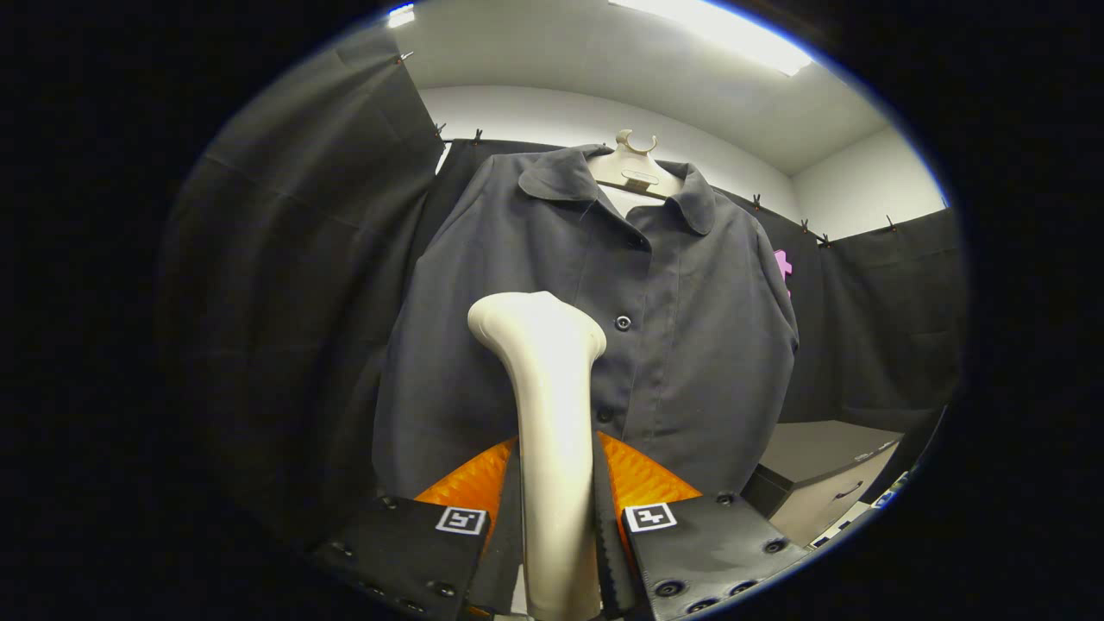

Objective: Iron the clothes twice with a garment steamer, once on the left side and once on the right side.

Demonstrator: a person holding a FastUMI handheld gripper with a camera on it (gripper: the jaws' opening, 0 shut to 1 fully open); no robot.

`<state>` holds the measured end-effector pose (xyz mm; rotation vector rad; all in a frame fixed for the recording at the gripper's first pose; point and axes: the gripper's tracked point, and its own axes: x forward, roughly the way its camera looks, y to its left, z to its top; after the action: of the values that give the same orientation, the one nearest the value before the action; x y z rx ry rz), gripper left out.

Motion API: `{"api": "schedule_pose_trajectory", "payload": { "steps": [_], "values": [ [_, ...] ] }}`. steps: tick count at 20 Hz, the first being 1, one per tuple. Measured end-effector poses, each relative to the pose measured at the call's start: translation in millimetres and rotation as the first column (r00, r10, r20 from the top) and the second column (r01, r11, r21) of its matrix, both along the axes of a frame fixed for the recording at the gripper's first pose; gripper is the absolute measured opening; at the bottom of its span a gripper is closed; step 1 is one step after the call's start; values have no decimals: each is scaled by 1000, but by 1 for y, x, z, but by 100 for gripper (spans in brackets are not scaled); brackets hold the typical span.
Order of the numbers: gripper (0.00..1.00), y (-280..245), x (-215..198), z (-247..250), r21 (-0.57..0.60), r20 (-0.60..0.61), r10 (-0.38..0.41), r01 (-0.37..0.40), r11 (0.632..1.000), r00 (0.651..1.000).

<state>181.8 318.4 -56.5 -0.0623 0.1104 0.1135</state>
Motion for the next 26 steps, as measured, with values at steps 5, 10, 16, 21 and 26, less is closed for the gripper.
{"api": "schedule_pose_trajectory", "payload": {
  "steps": [5, 10, 16, 21, 26],
  "values": [
    [45, -2, -7, -14, -9, -25, -1, 1, 1000, 1000],
    [45, -2, -17, -28, -10, -56, 5, -5, 1000, 998],
    [45, 7, -33, -46, -14, -95, 32, -34, 999, 995],
    [45, 4, -54, -67, -23, -131, 42, -45, 999, 991],
    [45, -2, -73, -97, -38, -194, 45, -53, 998, 980]
  ]
}}
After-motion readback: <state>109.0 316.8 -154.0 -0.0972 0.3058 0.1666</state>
